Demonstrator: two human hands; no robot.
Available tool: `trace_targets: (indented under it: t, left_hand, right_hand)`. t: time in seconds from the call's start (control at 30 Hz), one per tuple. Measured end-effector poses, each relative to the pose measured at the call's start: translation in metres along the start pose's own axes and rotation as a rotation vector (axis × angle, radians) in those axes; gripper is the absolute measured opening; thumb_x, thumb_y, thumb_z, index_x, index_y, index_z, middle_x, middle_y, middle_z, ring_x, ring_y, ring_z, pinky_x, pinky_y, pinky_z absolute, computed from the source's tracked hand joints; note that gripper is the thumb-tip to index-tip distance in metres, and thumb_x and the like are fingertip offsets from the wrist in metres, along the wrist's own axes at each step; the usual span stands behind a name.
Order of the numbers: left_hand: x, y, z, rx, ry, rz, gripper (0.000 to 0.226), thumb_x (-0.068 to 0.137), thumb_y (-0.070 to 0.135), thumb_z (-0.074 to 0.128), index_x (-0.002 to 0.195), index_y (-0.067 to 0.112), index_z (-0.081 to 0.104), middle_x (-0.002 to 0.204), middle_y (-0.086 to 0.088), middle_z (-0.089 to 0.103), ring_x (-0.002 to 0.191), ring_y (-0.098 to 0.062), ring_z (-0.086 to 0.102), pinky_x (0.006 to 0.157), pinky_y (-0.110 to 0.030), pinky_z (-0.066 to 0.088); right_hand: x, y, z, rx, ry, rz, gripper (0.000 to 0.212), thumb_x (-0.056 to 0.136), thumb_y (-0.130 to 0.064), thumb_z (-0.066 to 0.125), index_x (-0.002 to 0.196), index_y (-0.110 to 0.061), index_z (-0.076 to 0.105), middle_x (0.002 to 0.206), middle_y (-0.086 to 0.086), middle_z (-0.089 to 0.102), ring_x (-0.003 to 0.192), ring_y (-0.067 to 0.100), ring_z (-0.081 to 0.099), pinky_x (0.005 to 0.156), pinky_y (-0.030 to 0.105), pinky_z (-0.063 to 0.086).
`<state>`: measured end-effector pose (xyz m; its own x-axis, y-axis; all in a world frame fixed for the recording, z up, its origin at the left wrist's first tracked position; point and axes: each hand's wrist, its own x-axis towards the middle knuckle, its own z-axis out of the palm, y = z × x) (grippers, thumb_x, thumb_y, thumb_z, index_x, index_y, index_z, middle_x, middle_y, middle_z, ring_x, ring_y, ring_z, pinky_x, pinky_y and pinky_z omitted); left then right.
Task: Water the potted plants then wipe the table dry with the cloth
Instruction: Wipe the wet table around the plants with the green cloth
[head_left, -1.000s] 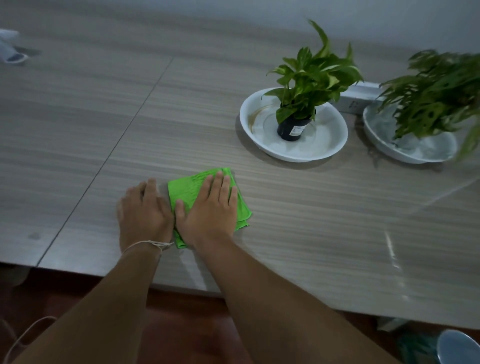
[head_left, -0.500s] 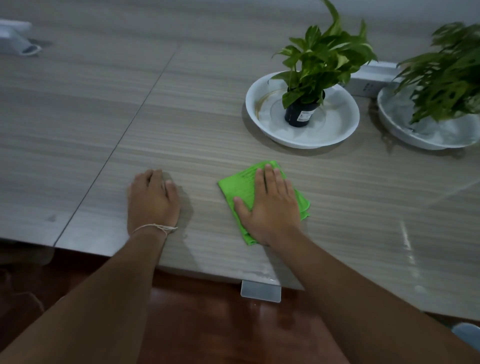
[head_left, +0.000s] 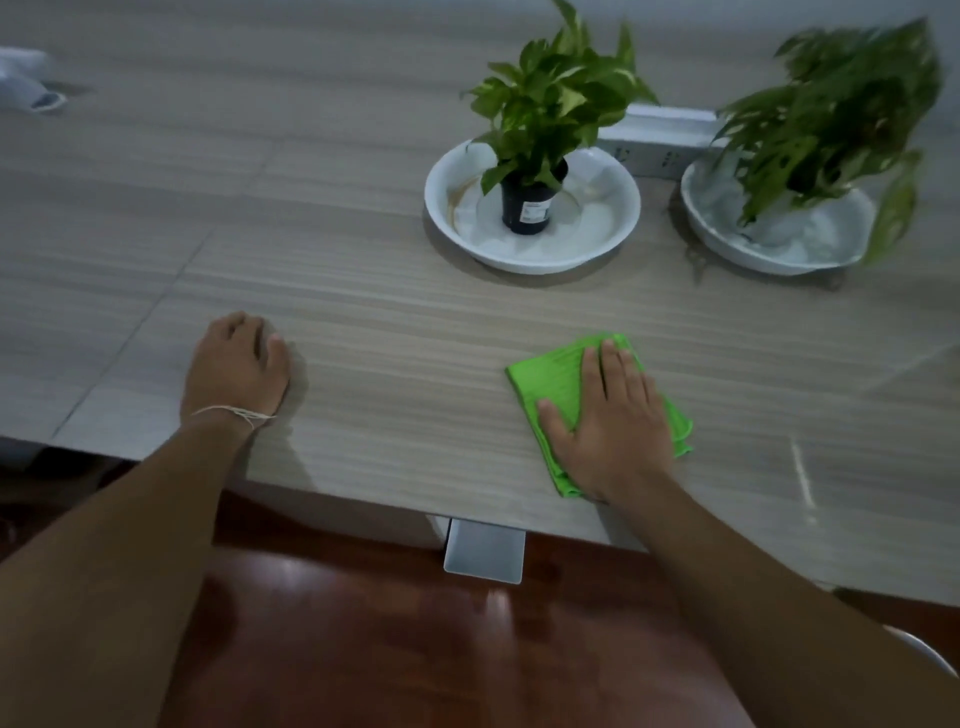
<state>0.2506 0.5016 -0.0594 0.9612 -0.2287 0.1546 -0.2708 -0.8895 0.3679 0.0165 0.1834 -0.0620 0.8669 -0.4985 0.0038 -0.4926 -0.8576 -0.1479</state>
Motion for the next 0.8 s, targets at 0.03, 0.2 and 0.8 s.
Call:
trace_targets:
  t: [0.03,0.2,0.8]
  left_hand:
    - [-0.001,0.000,0.003,0.023,-0.019,-0.011,0.056,0.099,0.038,0.039,0.129,-0.006,0.056,0.140,-0.029,0.049,0.132,-0.042,0.044,0.113,-0.051,0.036]
    - [-0.022,0.019,0.016,0.061,-0.031,-0.116,0.061,0.095,0.048,0.030,0.113,-0.002,0.060,0.131,-0.028,0.052,0.128,-0.042,0.045,0.104,-0.056,0.042]
    - [-0.105,0.236,0.089,0.073,-0.198,0.361,0.058,0.103,0.047,0.032,0.153,0.016,0.036,0.163,-0.003,0.026,0.153,-0.020,0.015,0.124,-0.049,0.008]
  right_hand:
    - [-0.006,0.013,-0.001,0.003,0.005,0.002,0.096,0.090,-0.074,0.014,0.162,-0.011,0.014,0.171,0.011,0.010,0.158,0.025,0.006,0.127,0.043,0.004]
    - [-0.038,0.088,-0.008,-0.007,0.051,0.036,0.093,0.092,-0.072,0.021,0.160,-0.009,0.023,0.169,0.014,0.019,0.157,0.028,0.015,0.127,0.046,0.013]
    - [-0.088,0.304,-0.047,-0.073,0.064,0.359,0.097,0.093,-0.073,0.021,0.153,0.003,0.032,0.159,0.031,0.031,0.147,0.046,0.030,0.118,0.060,0.028]
